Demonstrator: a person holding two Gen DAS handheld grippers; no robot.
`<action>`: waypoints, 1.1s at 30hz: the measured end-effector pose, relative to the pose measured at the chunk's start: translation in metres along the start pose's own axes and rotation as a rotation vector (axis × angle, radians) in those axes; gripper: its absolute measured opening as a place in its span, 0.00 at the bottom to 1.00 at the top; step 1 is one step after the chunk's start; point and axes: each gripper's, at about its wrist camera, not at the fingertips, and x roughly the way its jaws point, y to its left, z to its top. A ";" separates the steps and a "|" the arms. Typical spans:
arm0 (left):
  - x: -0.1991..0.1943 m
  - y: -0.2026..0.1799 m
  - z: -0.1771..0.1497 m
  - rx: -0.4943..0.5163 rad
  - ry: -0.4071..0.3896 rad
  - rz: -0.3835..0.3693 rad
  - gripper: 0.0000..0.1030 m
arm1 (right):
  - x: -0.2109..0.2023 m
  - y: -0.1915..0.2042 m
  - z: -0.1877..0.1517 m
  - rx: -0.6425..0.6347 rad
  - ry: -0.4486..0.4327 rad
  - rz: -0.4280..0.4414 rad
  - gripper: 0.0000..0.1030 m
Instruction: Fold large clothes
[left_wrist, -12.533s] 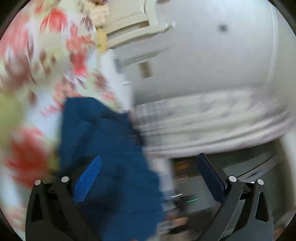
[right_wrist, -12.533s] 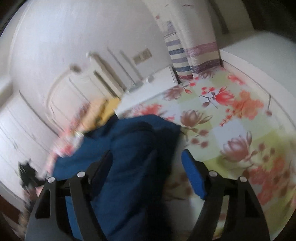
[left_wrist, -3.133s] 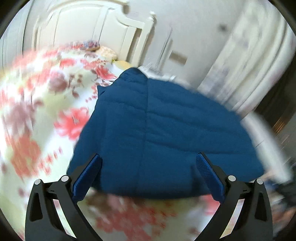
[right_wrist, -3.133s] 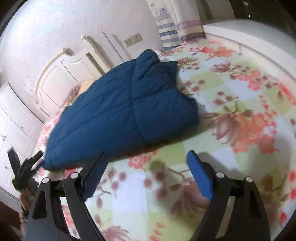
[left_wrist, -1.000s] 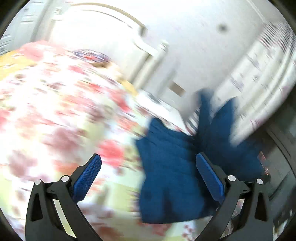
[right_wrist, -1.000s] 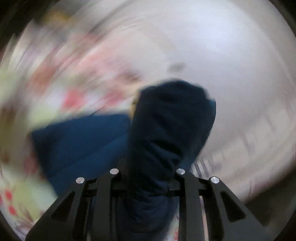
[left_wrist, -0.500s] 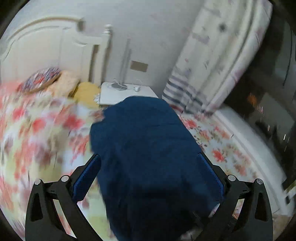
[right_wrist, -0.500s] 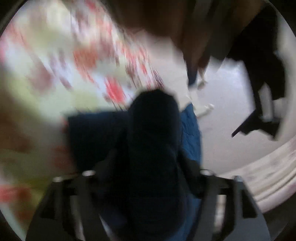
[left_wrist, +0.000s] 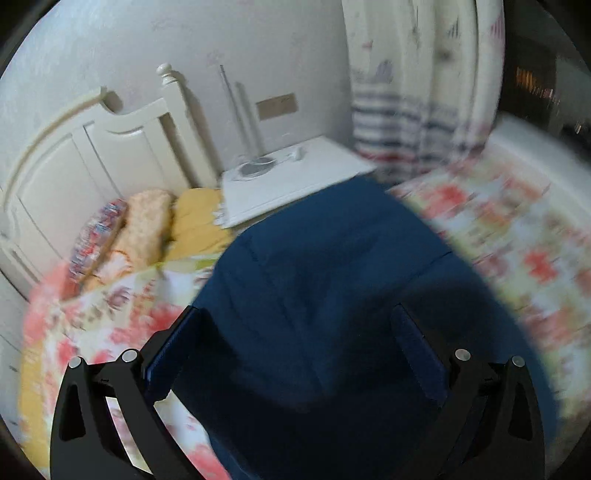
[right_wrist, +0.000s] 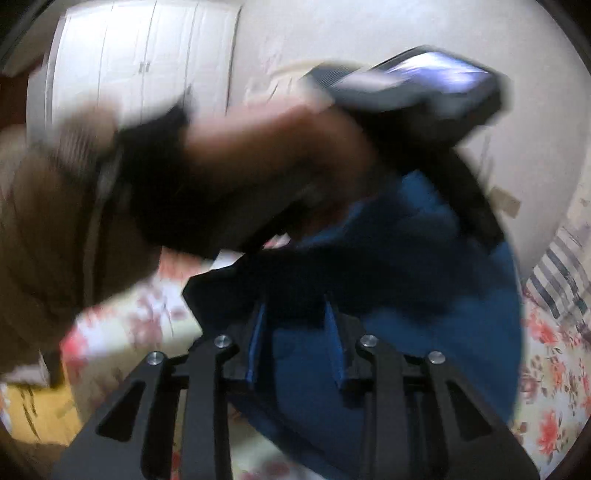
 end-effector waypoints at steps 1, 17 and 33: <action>0.006 0.004 -0.006 -0.011 0.002 0.002 0.96 | 0.006 0.007 -0.005 -0.026 0.014 -0.017 0.29; 0.015 0.032 -0.082 -0.313 -0.160 -0.084 0.96 | -0.007 0.007 -0.026 -0.124 0.049 0.069 0.29; 0.007 0.023 -0.089 -0.311 -0.178 -0.002 0.96 | -0.060 -0.145 -0.034 0.076 0.046 0.019 0.27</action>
